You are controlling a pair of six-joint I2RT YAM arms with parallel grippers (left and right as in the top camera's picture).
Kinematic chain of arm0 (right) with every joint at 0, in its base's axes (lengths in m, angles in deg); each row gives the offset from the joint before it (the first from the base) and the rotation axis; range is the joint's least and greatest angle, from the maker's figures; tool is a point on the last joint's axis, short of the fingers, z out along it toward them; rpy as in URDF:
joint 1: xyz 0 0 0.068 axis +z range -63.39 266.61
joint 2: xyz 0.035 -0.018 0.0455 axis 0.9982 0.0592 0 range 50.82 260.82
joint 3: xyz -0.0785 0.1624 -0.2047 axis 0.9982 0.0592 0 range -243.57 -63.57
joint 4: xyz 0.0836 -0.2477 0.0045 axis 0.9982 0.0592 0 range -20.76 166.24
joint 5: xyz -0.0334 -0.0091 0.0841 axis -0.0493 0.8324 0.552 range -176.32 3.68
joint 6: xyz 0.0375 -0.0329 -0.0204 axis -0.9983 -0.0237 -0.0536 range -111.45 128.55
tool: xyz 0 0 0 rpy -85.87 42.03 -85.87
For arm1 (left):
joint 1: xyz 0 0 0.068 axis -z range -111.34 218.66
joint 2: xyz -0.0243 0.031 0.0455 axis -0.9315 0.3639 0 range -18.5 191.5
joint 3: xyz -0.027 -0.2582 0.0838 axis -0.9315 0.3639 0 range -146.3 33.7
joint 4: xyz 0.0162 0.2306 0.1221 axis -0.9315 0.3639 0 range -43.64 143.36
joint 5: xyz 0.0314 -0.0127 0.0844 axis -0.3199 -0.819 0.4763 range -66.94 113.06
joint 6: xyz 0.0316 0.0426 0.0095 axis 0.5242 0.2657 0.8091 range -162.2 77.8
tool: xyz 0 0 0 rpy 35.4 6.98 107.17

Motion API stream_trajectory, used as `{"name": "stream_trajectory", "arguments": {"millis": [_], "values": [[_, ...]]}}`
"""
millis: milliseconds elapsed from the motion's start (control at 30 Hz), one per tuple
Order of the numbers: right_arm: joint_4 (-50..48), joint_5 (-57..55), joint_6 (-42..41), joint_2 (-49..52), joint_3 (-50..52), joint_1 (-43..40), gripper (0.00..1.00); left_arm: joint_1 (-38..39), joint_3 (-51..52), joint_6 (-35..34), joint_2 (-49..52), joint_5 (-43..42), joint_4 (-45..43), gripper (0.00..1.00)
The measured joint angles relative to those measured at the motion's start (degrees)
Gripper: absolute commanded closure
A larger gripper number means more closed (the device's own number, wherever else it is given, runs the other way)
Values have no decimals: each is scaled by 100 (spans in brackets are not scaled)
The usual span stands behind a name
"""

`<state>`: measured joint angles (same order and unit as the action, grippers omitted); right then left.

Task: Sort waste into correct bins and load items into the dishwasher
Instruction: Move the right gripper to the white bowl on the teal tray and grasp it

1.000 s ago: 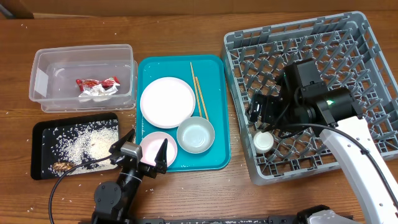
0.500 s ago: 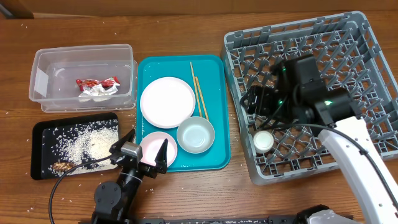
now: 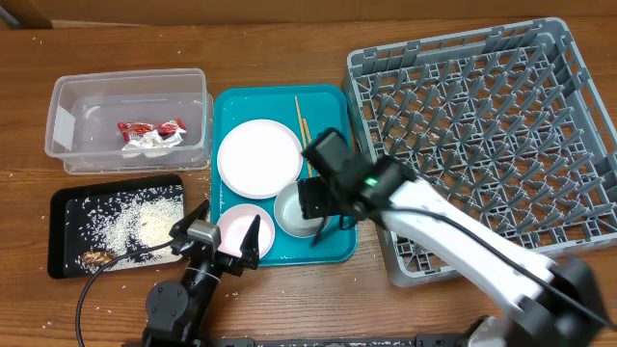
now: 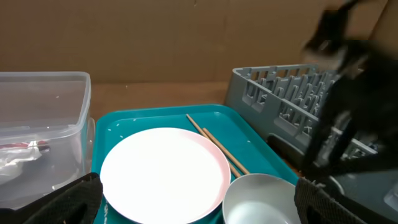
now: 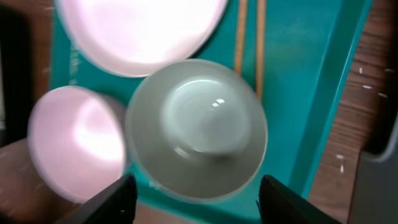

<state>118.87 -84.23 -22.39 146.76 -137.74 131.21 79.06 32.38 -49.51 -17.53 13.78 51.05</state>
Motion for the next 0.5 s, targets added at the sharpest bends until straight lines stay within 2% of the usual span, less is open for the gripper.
{"name": "stream_trajectory", "arguments": {"millis": [100,167,233,267,300,367,500], "values": [[-184,-116,-105,715,0,-11,37,0,0,0,0,0,0,0],[-243,-164,-179,990,0,-17,42,2,0,0,0,0,0,0],[-251,-221,-319,1290,0,-35,54,0,2,-2,0,0,0,0],[-243,-234,-343,1386,0,-55,66,2,2,0,0,0,0,0],[-240,-234,-378,1443,2,-74,69,0,2,0,0,0,0,0],[-221,-208,-448,1493,4,-140,59,0,2,0,0,0,-2,0],[-120,-116,-431,1491,2,-197,55,0,2,0,0,0,0,0]]}}
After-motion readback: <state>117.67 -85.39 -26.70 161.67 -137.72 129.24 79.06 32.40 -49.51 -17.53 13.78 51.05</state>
